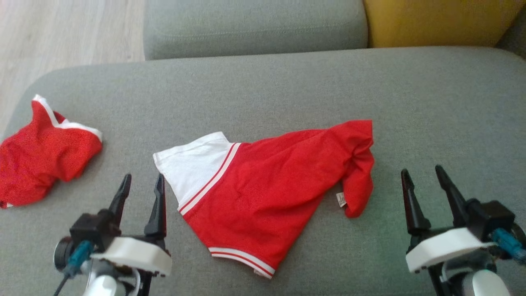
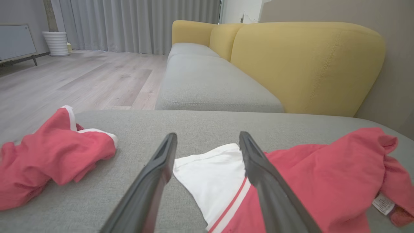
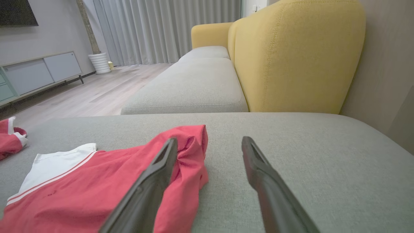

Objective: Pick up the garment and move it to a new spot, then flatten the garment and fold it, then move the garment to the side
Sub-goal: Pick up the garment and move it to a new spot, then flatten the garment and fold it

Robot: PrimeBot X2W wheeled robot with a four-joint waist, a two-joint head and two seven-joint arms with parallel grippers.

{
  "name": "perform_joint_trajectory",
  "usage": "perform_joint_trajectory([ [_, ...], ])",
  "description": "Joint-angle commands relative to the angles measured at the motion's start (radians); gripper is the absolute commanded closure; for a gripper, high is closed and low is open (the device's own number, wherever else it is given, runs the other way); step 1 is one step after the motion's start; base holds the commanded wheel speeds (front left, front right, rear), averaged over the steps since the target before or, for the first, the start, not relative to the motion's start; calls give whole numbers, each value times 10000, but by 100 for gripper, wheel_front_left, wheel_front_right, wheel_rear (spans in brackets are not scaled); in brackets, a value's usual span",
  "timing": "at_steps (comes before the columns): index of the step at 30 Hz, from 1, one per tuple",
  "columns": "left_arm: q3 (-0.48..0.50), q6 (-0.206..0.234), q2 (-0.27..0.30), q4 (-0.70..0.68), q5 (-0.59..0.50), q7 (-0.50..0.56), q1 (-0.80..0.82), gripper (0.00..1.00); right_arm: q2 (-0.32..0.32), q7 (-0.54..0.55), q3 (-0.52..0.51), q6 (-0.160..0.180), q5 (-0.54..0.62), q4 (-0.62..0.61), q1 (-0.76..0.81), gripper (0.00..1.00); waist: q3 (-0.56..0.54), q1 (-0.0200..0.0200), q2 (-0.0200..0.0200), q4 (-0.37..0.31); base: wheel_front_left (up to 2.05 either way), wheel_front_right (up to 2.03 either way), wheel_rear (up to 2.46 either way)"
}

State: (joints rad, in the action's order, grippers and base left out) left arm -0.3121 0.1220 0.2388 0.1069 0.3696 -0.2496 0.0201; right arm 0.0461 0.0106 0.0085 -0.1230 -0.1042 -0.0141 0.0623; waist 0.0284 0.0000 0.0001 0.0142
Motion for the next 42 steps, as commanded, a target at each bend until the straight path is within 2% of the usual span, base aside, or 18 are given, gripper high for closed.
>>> perform_joint_trajectory([
  [1, 352, -45, 221, -266, -38, -121, 191, 0, 41, 49, 264, -77, 52, -346, -67, 0, -167, 0, -1, -63, 0, 0, 0],
  [32, 181, 196, 189, -319, -25, -108, -145, 0, 41, 277, 211, -77, -34, -507, 356, 0, -404, 0, -1, -8, 0, 0, 0],
  [42, 10, 219, 135, -357, -232, -113, 187, 0, 47, 467, 277, -77, -155, 143, 192, 0, -190, 0, -1, 302, 0, 0, 0],
])
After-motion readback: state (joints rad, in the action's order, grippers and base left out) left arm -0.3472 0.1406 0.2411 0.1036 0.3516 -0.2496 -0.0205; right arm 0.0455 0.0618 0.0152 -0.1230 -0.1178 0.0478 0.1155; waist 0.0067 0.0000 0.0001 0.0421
